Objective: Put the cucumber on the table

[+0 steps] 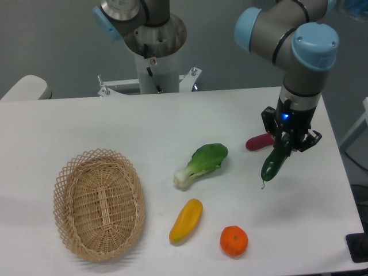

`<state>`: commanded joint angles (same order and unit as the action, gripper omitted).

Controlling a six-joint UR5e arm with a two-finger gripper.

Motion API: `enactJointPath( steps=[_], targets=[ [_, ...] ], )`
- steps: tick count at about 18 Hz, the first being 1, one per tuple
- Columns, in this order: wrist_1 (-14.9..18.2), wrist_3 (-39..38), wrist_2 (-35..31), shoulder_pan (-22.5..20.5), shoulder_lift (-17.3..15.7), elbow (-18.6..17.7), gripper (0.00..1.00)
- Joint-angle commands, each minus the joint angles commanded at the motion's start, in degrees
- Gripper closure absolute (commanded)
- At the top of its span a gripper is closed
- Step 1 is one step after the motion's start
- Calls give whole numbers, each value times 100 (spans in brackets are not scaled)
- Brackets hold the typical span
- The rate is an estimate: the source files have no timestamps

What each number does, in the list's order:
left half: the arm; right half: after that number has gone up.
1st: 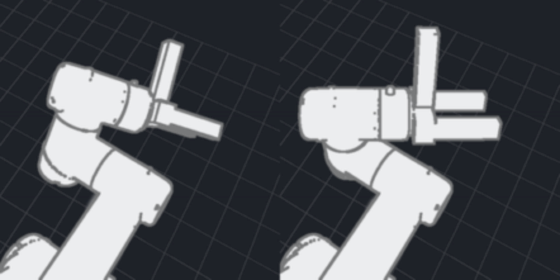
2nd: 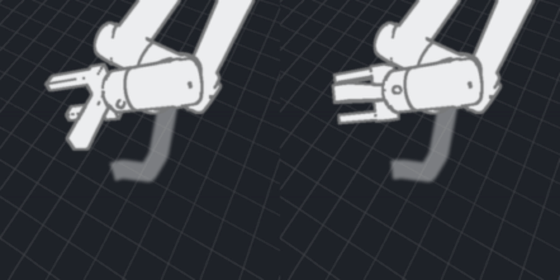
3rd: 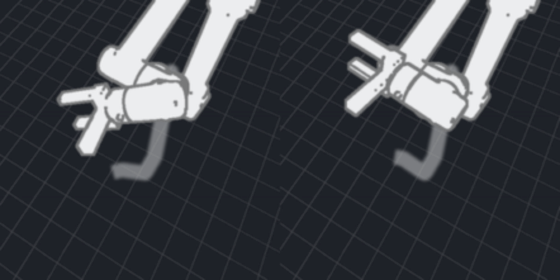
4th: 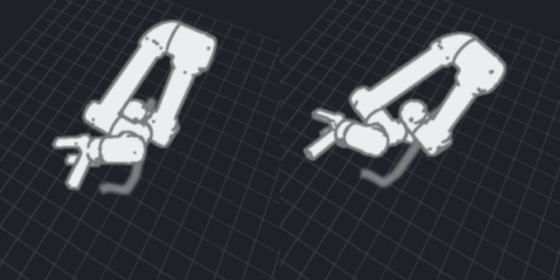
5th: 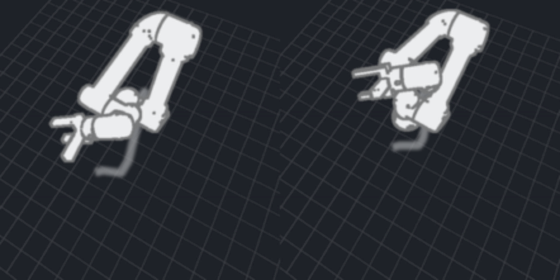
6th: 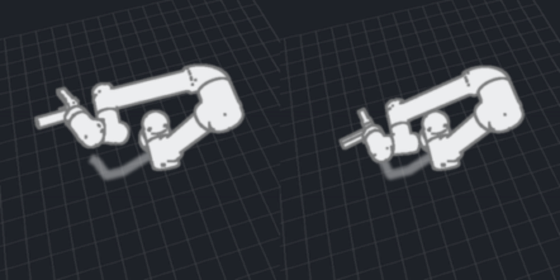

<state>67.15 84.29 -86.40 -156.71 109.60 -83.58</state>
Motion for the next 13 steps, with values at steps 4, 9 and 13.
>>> enactJointPath(
  steps=[4,9,13],
  targets=[
    [-9,-9,0,0,0,-18,82],
    [-9,-88,-9,26,9,-79,82],
    [-17,-201,-18,79,18,-237,82]
  ],
)
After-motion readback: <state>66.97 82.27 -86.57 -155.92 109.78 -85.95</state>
